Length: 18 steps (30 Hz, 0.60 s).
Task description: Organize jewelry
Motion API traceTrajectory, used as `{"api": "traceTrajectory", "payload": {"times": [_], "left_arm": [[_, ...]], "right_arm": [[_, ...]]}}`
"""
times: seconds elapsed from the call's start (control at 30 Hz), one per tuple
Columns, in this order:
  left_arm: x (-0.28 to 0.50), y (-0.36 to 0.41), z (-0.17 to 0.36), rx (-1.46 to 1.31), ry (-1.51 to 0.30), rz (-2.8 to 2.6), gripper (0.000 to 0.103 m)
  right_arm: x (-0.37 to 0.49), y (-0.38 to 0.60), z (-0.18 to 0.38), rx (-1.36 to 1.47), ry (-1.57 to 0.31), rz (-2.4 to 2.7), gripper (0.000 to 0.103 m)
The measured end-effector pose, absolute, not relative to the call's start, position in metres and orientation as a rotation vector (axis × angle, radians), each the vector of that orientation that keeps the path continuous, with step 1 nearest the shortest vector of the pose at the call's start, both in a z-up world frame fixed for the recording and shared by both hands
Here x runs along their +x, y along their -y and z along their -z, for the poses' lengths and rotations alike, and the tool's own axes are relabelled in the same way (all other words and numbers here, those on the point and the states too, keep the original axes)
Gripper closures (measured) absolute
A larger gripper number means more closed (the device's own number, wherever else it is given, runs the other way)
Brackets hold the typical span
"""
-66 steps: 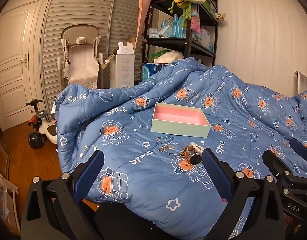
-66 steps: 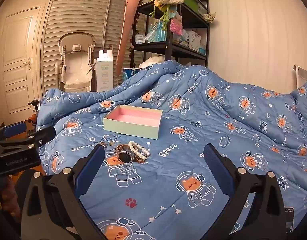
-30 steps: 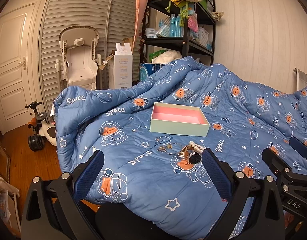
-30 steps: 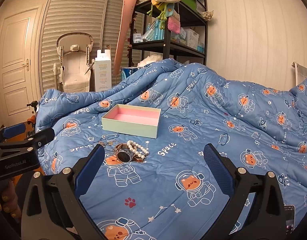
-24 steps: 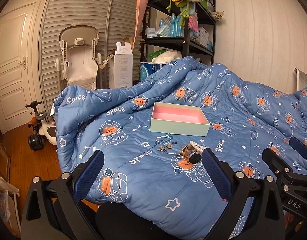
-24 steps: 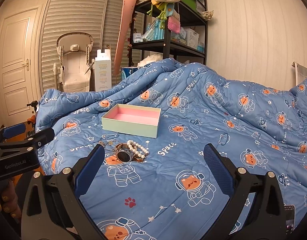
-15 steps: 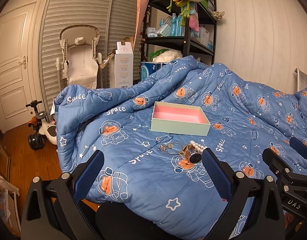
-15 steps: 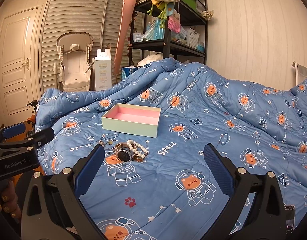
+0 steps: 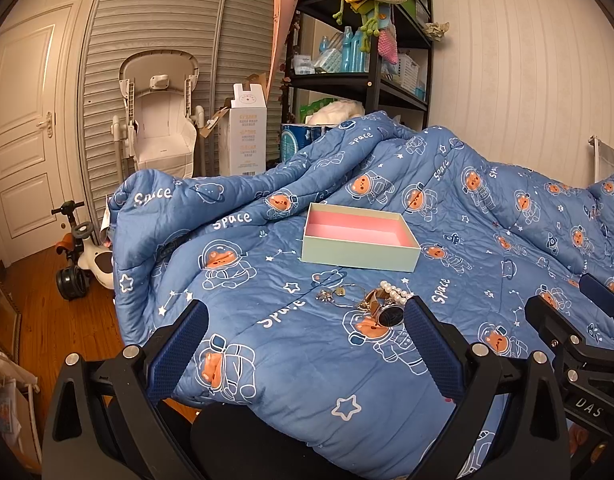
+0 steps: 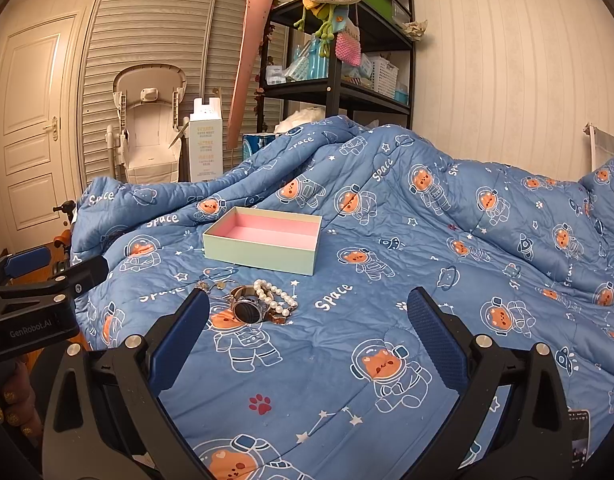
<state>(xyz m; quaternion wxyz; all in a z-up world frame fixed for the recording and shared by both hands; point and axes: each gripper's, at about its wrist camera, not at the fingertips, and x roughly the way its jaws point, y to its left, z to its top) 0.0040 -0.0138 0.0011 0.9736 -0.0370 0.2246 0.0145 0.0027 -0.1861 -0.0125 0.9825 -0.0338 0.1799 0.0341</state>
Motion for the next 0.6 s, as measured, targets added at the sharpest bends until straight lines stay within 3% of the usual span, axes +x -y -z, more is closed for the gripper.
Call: {"api": "traceTrajectory", "payload": {"times": [0.6], "left_arm": [[0.0040,0.0139,-0.0007,-0.074,-0.455,-0.029,0.007]], "right_arm": [[0.0025,0.1861,0.0131,-0.065,-0.370,-0.067,0.005]]}}
